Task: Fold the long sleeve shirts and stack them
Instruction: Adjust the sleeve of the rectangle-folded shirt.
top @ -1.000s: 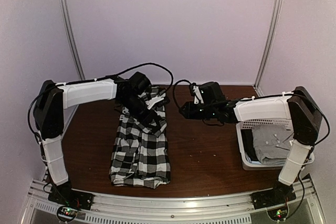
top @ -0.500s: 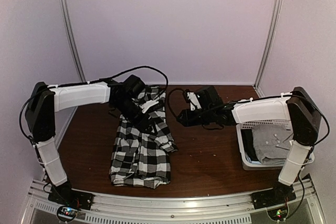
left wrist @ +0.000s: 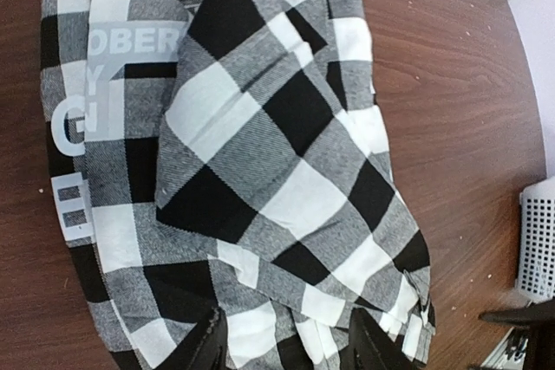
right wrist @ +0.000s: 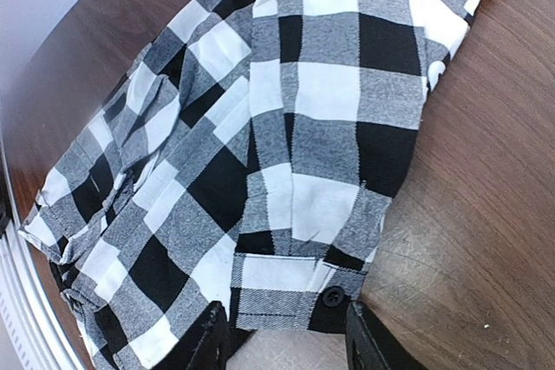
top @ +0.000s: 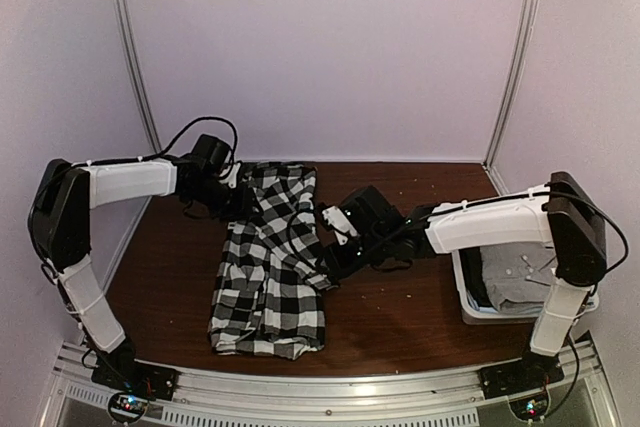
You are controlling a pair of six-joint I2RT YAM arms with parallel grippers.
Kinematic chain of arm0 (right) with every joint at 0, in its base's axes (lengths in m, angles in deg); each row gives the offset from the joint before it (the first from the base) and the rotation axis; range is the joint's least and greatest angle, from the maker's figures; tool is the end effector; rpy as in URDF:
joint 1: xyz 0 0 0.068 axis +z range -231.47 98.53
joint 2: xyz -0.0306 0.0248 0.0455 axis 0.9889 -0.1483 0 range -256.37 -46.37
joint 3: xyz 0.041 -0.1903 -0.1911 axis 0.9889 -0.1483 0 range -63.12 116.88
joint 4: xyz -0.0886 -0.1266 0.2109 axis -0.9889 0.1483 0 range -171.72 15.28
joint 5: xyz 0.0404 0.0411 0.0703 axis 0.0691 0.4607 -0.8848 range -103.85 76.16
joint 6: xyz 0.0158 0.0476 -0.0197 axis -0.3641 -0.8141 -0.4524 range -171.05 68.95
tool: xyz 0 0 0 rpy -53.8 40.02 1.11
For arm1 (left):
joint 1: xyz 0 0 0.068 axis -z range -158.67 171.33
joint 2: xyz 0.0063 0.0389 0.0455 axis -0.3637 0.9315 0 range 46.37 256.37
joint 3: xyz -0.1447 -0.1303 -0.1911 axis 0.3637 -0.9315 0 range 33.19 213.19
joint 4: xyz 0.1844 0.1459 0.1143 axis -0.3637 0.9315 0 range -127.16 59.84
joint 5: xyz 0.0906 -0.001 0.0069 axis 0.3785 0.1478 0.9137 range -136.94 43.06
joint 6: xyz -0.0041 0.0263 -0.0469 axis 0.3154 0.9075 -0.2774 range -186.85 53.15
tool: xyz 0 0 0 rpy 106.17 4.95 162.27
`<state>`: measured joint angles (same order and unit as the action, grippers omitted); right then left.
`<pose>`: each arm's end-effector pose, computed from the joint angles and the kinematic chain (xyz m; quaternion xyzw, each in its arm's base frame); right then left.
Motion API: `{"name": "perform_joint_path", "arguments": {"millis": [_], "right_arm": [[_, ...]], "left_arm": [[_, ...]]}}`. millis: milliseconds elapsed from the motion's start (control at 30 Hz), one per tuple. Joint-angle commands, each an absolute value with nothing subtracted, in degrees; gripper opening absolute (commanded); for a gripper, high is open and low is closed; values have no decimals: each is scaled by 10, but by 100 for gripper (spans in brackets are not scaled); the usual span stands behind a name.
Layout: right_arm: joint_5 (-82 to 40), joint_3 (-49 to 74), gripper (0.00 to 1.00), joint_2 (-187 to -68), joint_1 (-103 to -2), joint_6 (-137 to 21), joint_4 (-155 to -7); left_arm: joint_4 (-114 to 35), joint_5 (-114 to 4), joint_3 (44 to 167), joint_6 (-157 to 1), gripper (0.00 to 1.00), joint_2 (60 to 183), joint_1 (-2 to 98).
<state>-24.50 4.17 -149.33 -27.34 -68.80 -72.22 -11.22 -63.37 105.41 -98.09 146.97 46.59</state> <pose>0.2231 0.3200 0.1994 -0.3209 0.8634 0.2924 0.2570 0.3355 -0.1693 0.2215 -0.0054 0.9431 -0.2634 0.2027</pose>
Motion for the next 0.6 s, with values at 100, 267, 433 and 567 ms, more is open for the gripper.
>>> {"name": "perform_joint_path", "arguments": {"millis": [100,267,433,567], "right_arm": [[-178,72,53,-1519,-233,-652,-670],[-156,83,56,-1537,-215,-642,-652],[-141,90,56,-1555,-204,-637,-640],[-135,91,56,-1565,-197,-635,-639]], "left_arm": [[-233,-653,1046,-1096,49,1527,453],[-248,-638,1041,-1117,49,1548,451],[-256,-612,1019,-1135,49,1542,451],[-265,-606,1002,-1147,51,1534,451]]}}
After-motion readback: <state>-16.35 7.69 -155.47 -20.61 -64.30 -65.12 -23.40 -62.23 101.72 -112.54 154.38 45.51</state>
